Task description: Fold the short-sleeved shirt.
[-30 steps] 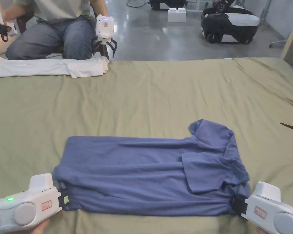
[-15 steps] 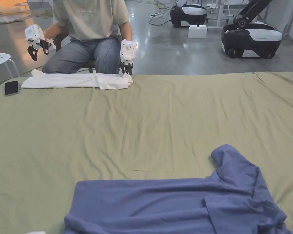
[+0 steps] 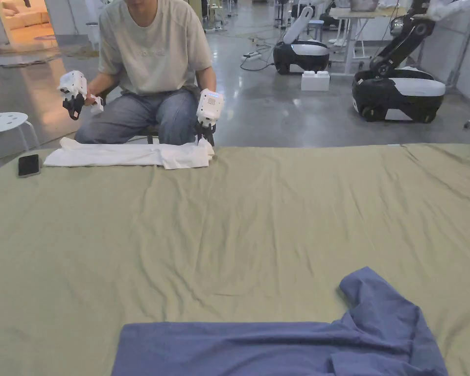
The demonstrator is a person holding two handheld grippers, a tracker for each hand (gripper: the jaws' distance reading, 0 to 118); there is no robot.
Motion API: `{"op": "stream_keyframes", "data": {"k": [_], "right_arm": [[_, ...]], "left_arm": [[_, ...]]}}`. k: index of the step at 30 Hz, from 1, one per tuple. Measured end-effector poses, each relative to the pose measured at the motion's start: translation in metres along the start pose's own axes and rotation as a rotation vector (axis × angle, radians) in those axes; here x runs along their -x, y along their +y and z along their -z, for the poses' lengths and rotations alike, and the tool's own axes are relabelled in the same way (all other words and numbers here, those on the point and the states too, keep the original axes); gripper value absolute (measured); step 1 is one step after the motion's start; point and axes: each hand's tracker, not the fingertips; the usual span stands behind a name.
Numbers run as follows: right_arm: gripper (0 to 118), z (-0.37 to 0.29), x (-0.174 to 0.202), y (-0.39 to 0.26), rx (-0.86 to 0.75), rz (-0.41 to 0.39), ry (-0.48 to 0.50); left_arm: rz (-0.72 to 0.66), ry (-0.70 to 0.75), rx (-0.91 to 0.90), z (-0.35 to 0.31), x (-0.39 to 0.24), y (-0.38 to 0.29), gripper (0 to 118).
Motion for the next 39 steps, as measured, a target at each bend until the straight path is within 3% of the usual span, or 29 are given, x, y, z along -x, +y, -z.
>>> {"op": "stream_keyframes", "data": {"k": [4, 8, 9, 10, 13, 15, 17, 18, 28, 30, 31, 32, 33, 39], "right_arm": [[65, -0.029, 0.029, 0.022, -0.185, -0.081, 0.086], [65, -0.052, 0.059, 0.030, -0.299, -0.217, 0.123], [64, -0.055, 0.066, 0.031, -0.313, -0.238, 0.131], [55, -0.059, 0.070, 0.031, -0.324, -0.256, 0.140], [14, -0.068, 0.080, 0.028, -0.351, -0.290, 0.165], [10, -0.071, 0.085, 0.025, -0.361, -0.314, 0.151], [3, -0.071, 0.087, 0.022, -0.372, -0.335, 0.149], [0, -0.070, 0.087, 0.022, -0.366, -0.341, 0.153], [0, -0.056, 0.084, 0.022, -0.335, -0.316, 0.147], [0, -0.051, 0.080, 0.022, -0.310, -0.303, 0.151], [0, -0.049, 0.079, 0.021, -0.300, -0.298, 0.153], [0, -0.047, 0.077, 0.019, -0.288, -0.292, 0.155], [0, -0.044, 0.075, 0.017, -0.272, -0.284, 0.156], [0, -0.033, 0.060, 0.008, -0.181, -0.257, 0.131]], "left_arm": [[0.097, -0.012, -0.202, -0.036, -0.033, 0.027, 94], [0.155, -0.056, -0.305, -0.062, -0.056, 0.045, 89], [0.161, -0.066, -0.309, -0.067, -0.060, 0.048, 81], [0.165, -0.087, -0.316, -0.071, -0.062, 0.050, 63], [0.156, -0.100, -0.337, -0.080, -0.068, 0.055, 16], [0.151, -0.111, -0.338, -0.081, -0.070, 0.054, 14], [0.144, -0.120, -0.336, -0.082, -0.070, 0.053, 1], [0.142, -0.119, -0.336, -0.082, -0.070, 0.053, 0], [0.080, -0.114, -0.235, -0.048, -0.051, 0.060, 0], [0.045, -0.161, -0.112, -0.013, -0.037, 0.063, 23], [0.011, -0.162, -0.073, 0.007, -0.029, 0.062, 51], [-0.015, -0.173, -0.021, 0.028, -0.022, 0.061, 69], [-0.050, -0.180, 0.023, 0.054, -0.013, 0.061, 76], [-0.063, -0.047, 0.279, 0.200, 0.013, 0.054, 75]]}}
